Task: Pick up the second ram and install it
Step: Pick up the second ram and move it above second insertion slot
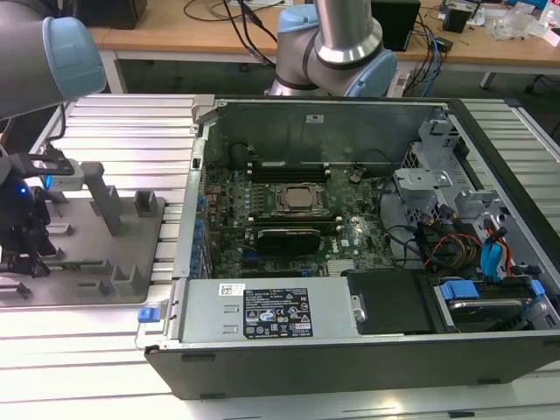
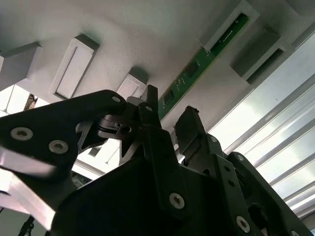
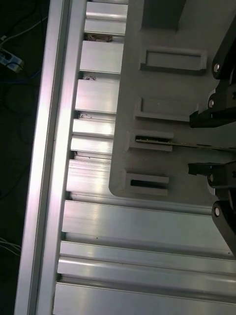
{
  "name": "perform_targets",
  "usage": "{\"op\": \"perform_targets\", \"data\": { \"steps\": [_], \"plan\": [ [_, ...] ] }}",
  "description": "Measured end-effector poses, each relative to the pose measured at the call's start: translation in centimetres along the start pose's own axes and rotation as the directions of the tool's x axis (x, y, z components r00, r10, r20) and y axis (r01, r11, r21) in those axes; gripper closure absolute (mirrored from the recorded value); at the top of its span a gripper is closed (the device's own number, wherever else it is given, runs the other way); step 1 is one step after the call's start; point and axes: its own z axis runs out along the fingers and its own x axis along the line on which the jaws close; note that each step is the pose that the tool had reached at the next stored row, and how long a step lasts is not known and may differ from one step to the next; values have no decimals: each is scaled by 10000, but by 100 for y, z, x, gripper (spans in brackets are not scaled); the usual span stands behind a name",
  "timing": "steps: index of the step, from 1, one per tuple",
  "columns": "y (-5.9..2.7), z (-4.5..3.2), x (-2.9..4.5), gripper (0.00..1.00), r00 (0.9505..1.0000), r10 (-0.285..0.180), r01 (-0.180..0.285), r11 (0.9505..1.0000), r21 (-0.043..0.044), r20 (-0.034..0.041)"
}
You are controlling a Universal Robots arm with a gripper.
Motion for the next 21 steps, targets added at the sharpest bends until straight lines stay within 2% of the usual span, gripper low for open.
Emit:
{"op": "perform_targets", "data": {
  "steps": [5, 6, 7, 8, 12, 15, 21],
  "plan": [
    [0, 4, 0, 61, 10000, 0, 0, 10000, -1, -1],
    [0, 5, 0, 69, 10000, 0, 0, 10000, 0, 0],
    [0, 6, 0, 69, 10000, 0, 0, 10000, -1, -1],
    [0, 7, 0, 78, 10000, 0, 0, 10000, -1, 0],
    [0, -7, 0, 78, 10000, 11, -11, 10000, 2, 0],
    [1, -20, 0, 78, 9994, 350, -350, 9994, 5, 18],
    [1, -38, 0, 78, 9994, 356, -356, 9994, 6, 19]
  ]
}}
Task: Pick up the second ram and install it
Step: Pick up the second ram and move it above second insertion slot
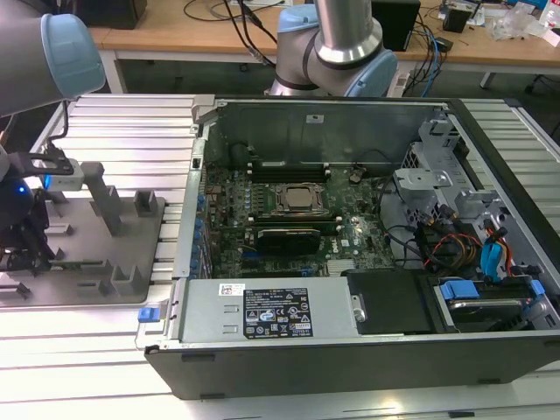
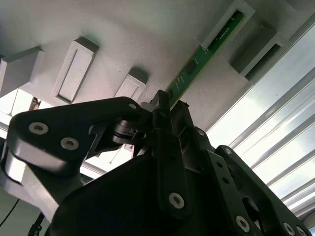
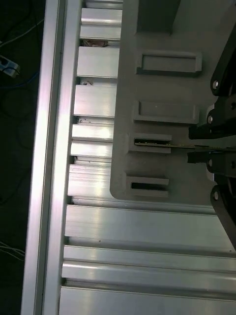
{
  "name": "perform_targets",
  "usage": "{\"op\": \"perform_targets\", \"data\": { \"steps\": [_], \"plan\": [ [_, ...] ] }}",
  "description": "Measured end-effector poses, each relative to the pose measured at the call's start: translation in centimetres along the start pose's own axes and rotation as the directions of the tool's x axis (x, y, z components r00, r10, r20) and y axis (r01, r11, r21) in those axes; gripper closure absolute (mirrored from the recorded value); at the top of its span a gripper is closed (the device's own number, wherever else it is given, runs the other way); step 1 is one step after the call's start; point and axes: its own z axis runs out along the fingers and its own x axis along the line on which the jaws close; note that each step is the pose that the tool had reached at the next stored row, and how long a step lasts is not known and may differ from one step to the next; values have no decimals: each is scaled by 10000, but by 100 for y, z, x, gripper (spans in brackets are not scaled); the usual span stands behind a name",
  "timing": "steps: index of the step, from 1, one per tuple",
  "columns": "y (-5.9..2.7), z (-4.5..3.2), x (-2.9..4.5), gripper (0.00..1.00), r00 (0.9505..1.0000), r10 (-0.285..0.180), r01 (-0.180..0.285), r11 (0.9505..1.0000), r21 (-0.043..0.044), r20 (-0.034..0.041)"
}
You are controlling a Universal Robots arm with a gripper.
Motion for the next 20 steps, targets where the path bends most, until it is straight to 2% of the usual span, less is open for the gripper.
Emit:
{"op": "perform_targets", "data": {
  "steps": [5, 6, 9, 11, 12, 13, 20],
  "plan": [
    [0, -1, 0, 79, 10000, 1, -1, 10000, 0, 0],
    [0, -1, 0, 87, 10000, 0, 0, 10000, 1, 0],
    [0, -3, 0, 87, 10000, 0, 0, 10000, 0, 1],
    [1, -5, 2, 87, 10000, -2, 2, 10000, -1, 37],
    [1, -4, 5, 87, 10000, -3, 3, 10000, 8, 99],
    [1, -3, 6, 87, 9999, -4, 3, 10000, 11, 124],
    [1, -3, 8, 85, 9999, -5, 5, 10000, 11, 131]
  ]
}}
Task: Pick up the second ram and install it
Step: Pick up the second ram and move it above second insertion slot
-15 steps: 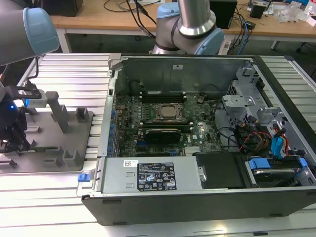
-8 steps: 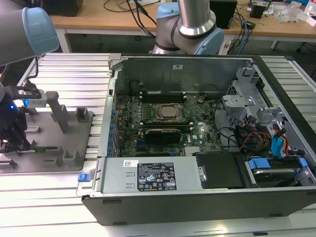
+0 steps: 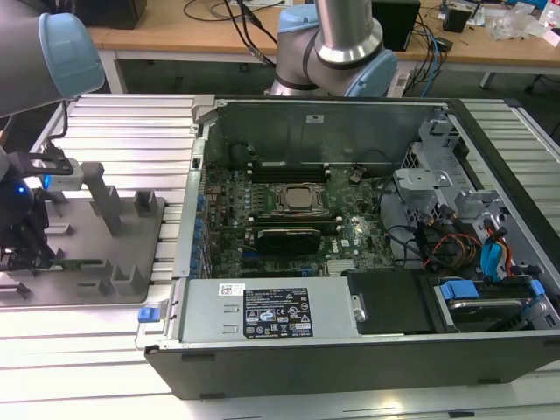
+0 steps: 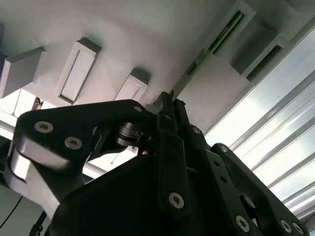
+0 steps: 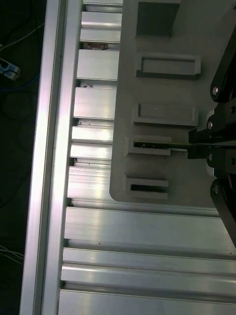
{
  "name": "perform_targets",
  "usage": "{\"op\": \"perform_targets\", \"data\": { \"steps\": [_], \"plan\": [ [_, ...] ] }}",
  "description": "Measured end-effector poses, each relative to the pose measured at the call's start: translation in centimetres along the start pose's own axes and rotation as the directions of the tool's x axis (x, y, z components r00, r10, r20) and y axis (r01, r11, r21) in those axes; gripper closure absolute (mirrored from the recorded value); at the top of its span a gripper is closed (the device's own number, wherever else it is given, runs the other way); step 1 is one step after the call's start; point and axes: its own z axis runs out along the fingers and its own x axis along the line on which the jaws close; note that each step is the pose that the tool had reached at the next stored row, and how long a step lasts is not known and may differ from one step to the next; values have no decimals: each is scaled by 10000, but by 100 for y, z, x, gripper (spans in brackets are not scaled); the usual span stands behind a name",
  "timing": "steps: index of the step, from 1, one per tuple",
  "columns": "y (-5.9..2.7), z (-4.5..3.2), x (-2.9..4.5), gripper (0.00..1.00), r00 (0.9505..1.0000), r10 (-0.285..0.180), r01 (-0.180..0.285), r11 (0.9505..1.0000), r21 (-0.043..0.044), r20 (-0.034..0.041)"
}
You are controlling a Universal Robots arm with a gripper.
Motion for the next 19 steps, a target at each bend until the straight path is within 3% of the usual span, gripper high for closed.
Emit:
{"op": "perform_targets", "data": {
  "steps": [1, 4, 7, 10, 12, 15, 16, 19],
  "plan": [
    [0, 0, 0, 79, 10000, 0, 0, 10000, 0, -1],
    [1, -1, 12, 79, 10000, -3, 2, 10000, 5, 63],
    [1, -1, 16, 79, 10000, -2, 2, 10000, 6, 81],
    [2, -1, 22, 91, 9999, -4, 4, 10000, 7, 102],
    [2, 0, 26, 91, 9999, 23, -23, 10000, 10, 118],
    [2, 13, 26, 91, 9937, 1116, -1117, 9937, 37, 135],
    [2, 15, 26, 91, 9933, 1150, -1151, 9933, 40, 138],
    [1, 16, 26, 91, 9980, 627, -628, 9980, 28, 120]
  ]
}}
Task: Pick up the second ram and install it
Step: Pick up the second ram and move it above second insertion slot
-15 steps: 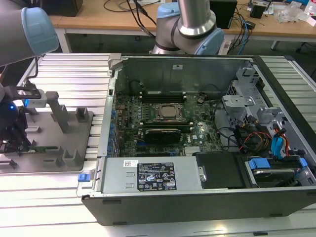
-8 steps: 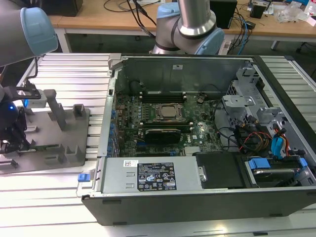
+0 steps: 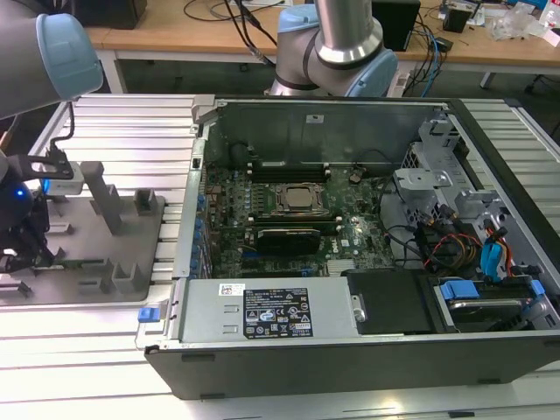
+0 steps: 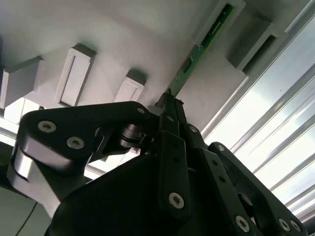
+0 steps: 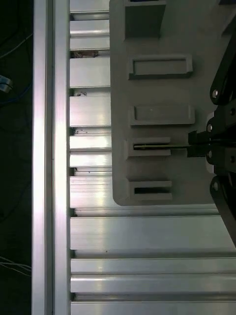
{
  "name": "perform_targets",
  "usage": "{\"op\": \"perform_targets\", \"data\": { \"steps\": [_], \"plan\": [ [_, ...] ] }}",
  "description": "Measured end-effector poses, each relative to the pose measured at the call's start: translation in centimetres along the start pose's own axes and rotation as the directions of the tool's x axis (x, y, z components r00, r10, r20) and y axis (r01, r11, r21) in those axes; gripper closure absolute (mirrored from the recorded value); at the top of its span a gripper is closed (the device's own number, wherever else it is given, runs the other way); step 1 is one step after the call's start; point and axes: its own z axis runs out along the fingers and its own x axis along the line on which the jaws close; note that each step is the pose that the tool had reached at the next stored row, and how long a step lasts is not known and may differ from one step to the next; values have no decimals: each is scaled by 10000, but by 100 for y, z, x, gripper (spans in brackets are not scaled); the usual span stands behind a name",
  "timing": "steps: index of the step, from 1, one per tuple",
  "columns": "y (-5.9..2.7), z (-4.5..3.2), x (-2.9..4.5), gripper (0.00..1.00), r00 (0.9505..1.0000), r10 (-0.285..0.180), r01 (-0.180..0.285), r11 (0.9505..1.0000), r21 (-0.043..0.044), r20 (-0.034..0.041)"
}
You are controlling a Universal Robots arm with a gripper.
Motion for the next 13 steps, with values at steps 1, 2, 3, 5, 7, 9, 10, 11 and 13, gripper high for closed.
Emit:
{"op": "perform_targets", "data": {
  "steps": [1, 2, 3, 5, 7, 9, 10, 11, 13],
  "plan": [
    [0, 0, 0, 91, 10000, -48, 48, 10000, -2, -2],
    [0, 0, 0, 91, 10000, -49, 49, 10000, -3, -2],
    [0, -8, -1, 91, 10000, -49, 49, 10000, 2, 3],
    [0, -17, -2, 91, 10000, -49, 49, 10000, 4, 3],
    [1, -22, -1, 91, 10000, -49, 49, 10000, -2, -2],
    [1, -22, -1, 91, 10000, -49, 49, 10000, -2, -1],
    [1, -23, -1, 91, 10000, -49, 49, 10000, -2, -2],
    [1, -23, -1, 91, 10000, -49, 49, 10000, -2, -2],
    [1, -24, -1, 91, 10000, -49, 49, 10000, -2, -2]
  ]
}}
